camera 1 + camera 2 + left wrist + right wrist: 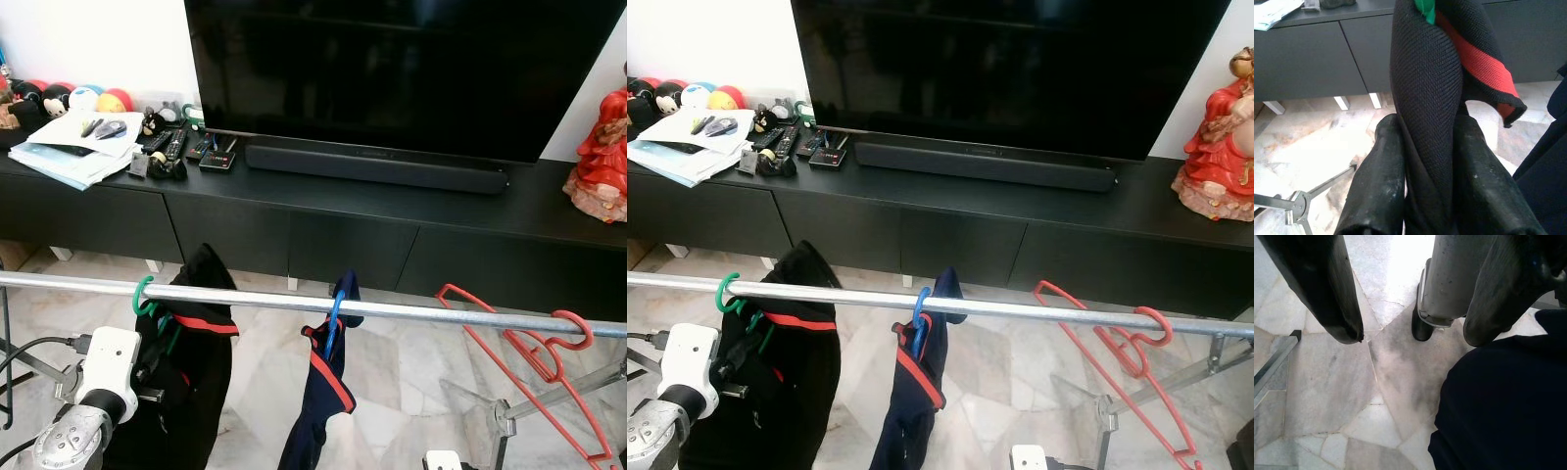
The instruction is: Hang hanger
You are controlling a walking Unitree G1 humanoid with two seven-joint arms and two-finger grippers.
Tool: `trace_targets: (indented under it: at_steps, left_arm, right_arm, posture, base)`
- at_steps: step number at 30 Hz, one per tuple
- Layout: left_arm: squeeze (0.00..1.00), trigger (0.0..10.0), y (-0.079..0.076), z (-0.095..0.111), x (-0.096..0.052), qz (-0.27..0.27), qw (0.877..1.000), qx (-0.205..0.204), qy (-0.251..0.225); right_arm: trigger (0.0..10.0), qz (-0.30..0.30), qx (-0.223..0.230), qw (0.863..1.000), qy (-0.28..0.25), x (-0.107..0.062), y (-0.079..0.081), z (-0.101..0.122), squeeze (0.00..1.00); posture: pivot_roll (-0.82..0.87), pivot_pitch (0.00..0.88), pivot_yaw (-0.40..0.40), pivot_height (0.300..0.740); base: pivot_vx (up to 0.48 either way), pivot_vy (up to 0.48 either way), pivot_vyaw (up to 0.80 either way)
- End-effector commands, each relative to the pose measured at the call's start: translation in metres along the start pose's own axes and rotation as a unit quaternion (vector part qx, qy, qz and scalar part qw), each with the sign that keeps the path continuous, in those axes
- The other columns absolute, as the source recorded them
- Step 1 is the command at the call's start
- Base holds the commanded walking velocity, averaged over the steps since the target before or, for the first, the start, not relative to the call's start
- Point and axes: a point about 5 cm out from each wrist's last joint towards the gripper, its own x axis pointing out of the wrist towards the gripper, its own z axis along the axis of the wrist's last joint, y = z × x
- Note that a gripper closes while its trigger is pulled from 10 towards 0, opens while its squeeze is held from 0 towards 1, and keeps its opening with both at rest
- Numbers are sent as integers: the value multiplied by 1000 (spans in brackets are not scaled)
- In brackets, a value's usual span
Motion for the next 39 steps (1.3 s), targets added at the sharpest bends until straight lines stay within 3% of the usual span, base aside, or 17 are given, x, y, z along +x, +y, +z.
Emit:
trace_targets:
  at_steps: [1, 14, 24, 25, 26, 30, 35, 39]
  left_arm:
    - [1000, 10000, 4, -6, -4, 7, 1000, -1, 16]
    - [1000, 10000, -5, 11, -18, -4, 999, -33, -41]
    - [1000, 10000, -8, 27, -40, 11, 997, -2, -70]
    - [588, 10000, -10, 33, -42, 12, 997, -5, -82]
    - [0, 10000, -11, 36, -43, 11, 996, -8, -88]
    - [0, 10000, -19, 40, -46, -3, 996, -4, -93]
    - [0, 10000, -19, 20, -46, 44, 996, -23, -70]
    - [0, 10000, -17, 17, -49, 70, 995, -21, -67]
  right_arm:
    - [10000, -2, 3, 1000, 8, -1, -1, -5, 0]
    - [10000, -2, 4, 1000, 7, -1, -1, -5, 0]
    - [10000, -4, 5, 1000, 6, -1, -2, -5, 0]
    - [10000, -4, 4, 1000, 7, -1, -2, -5, 0]
    - [10000, -4, 3, 1000, 7, -1, -2, -5, 0]
    - [10000, -2, 2, 1000, 7, -1, -2, -5, 0]
    - [10000, -3, 6, 1000, 4, -1, -1, -4, 0]
    - [10000, -5, 13, 1000, 1, -1, -1, -4, 0]
  posture:
    - [15, 107, -45, 740]
    - [20, 111, -43, 740]
    - [23, 112, -41, 740]
    - [26, 111, -41, 740]
    - [26, 111, -41, 740]
    - [32, 108, -40, 740]
    - [21, 97, -34, 740]
    - [20, 93, -32, 740]
  base:
    - [0, 0, 0]
    - [0, 0, 0]
    - [0, 0, 0]
    - [0, 0, 0]
    - [0, 0, 0]
    - [0, 0, 0]
    - [0, 0, 0]
    - [0, 0, 0]
